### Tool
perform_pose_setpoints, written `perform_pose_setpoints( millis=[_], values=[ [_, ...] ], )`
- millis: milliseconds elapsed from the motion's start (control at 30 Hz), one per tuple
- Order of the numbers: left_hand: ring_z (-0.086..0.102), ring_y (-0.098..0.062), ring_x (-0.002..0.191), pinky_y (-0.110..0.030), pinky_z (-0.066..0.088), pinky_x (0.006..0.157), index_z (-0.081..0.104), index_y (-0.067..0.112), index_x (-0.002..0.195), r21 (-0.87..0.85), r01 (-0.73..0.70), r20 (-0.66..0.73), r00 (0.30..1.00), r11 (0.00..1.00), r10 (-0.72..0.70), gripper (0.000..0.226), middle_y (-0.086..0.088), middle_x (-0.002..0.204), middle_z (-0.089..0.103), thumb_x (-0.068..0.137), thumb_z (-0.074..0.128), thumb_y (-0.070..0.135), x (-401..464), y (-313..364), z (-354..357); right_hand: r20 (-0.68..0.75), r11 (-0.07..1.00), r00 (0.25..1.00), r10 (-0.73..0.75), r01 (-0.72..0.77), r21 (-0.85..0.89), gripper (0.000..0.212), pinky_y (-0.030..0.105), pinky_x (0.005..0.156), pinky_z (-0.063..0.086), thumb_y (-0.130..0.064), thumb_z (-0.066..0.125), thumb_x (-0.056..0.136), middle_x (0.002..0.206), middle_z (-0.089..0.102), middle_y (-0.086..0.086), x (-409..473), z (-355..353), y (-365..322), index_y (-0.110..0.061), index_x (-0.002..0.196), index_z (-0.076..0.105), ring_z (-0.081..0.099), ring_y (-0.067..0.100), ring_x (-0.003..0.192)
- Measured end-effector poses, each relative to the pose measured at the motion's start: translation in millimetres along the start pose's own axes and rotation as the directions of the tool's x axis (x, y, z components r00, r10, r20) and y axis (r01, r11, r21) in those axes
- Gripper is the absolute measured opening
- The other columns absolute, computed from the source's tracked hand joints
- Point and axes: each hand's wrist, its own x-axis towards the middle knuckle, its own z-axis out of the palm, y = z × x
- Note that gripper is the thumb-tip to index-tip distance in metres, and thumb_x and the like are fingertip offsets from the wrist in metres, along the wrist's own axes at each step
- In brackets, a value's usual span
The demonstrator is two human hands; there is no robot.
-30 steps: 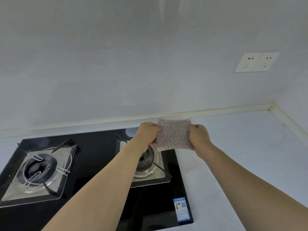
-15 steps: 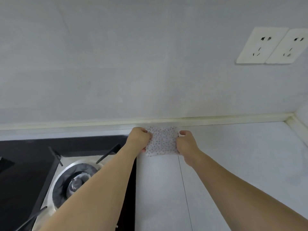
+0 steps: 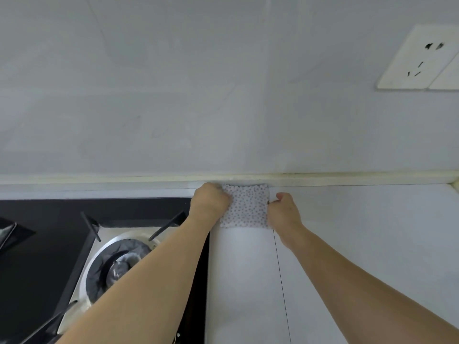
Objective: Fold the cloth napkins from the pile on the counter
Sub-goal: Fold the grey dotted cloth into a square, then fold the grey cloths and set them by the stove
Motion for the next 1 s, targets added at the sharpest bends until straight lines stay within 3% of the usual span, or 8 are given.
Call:
perform_pose_setpoints(
  millis=[67, 133, 200, 300, 400, 533, 667, 1000],
  values=[
    [0.056, -0.021, 0.076, -0.026, 0.041, 0.058, 0.053, 0.012, 0.090, 0.099, -0.054, -0.031, 0.998, 0.994, 0.058, 0.012, -0.004, 0.086, 0.056, 0.094, 0.050, 0.022, -15, -1, -11, -0.027, 0.999, 0.999, -0.034, 0.033, -0.043, 0.058, 0.031, 0.086, 0.042, -0.007, 0.042, 0.091, 0.141, 0.043, 0.011, -11, 0, -6, -0.010, 0.148, 0.029, 0.050, 0.024, 0.114],
    [0.058, -0.028, 0.102, -0.034, 0.049, 0.079, 0.053, 0.006, 0.119, 0.194, -0.144, -0.064, 0.985, 0.970, 0.159, 0.029, -0.011, 0.116, 0.059, 0.097, 0.045, 0.023, -31, -7, -24, -0.054, 0.987, 0.994, -0.097, 0.090, -0.131, 0.057, 0.035, 0.098, 0.042, -0.010, 0.042, 0.091, 0.147, 0.039, 0.011, -29, 0, -14, -0.010, 0.147, 0.031, 0.046, 0.028, 0.126],
    [0.054, -0.029, 0.112, -0.039, 0.048, 0.089, 0.051, 0.006, 0.127, 0.244, -0.235, -0.066, 0.964, 0.941, 0.258, 0.035, -0.011, 0.128, 0.055, 0.098, 0.044, 0.023, -50, -16, -41, -0.074, 0.951, 0.976, -0.204, 0.180, -0.250, 0.054, 0.036, 0.103, 0.038, -0.009, 0.043, 0.091, 0.146, 0.040, 0.014, -56, 2, -23, -0.007, 0.144, 0.035, 0.042, 0.031, 0.130],
    [0.050, -0.027, 0.115, -0.038, 0.044, 0.090, 0.052, 0.010, 0.130, 0.341, -0.343, -0.084, 0.916, 0.875, 0.392, 0.035, -0.007, 0.129, 0.054, 0.099, 0.043, 0.026, -82, -34, -66, -0.016, 0.814, 0.906, -0.424, 0.373, -0.446, 0.048, 0.042, 0.106, 0.037, -0.010, 0.046, 0.091, 0.138, 0.046, 0.016, -101, 15, -40, -0.004, 0.139, 0.040, 0.043, 0.034, 0.127],
    [0.050, -0.027, 0.113, -0.035, 0.043, 0.092, 0.052, 0.011, 0.128, 0.394, -0.393, -0.142, 0.867, 0.831, 0.477, 0.034, -0.005, 0.128, 0.055, 0.099, 0.044, 0.026, -125, -62, -106, 0.062, 0.731, 0.848, -0.526, 0.489, -0.475, 0.048, 0.038, 0.110, 0.032, -0.011, 0.044, 0.094, 0.143, 0.042, 0.010, -158, 40, -61, -0.008, 0.141, 0.037, 0.038, 0.028, 0.131],
    [0.044, -0.020, 0.125, -0.033, 0.034, 0.107, 0.046, 0.015, 0.135, 0.506, -0.436, -0.092, 0.831, 0.744, 0.549, 0.039, 0.000, 0.137, 0.049, 0.101, 0.041, 0.033, -166, -114, -172, -0.014, 0.748, 0.831, -0.557, 0.494, -0.442, 0.049, 0.036, 0.111, 0.029, -0.013, 0.044, 0.095, 0.146, 0.040, 0.011, -229, 76, -82, -0.007, 0.143, 0.035, 0.036, 0.027, 0.134],
    [0.041, -0.019, 0.129, -0.032, 0.030, 0.111, 0.040, 0.015, 0.140, 0.544, -0.471, -0.053, 0.806, 0.694, 0.589, 0.043, 0.000, 0.142, 0.045, 0.102, 0.038, 0.035, -185, -158, -230, 0.004, 0.758, 0.849, -0.528, 0.474, -0.447, 0.049, 0.035, 0.114, 0.027, -0.019, 0.043, 0.099, 0.151, 0.035, 0.005, -286, 119, -94, -0.012, 0.146, 0.032, 0.031, 0.022, 0.139],
    [0.039, -0.023, 0.133, -0.034, 0.028, 0.113, 0.040, 0.011, 0.142, 0.562, -0.390, -0.150, 0.819, 0.729, 0.554, 0.046, -0.005, 0.145, 0.044, 0.101, 0.041, 0.032, -197, -233, -325, 0.137, 0.705, 0.814, -0.565, 0.562, -0.432, 0.050, 0.034, 0.113, 0.029, -0.020, 0.046, 0.100, 0.152, 0.033, -0.001, -354, 213, -138, -0.019, 0.147, 0.031, 0.033, 0.017, 0.140]
  ],
)
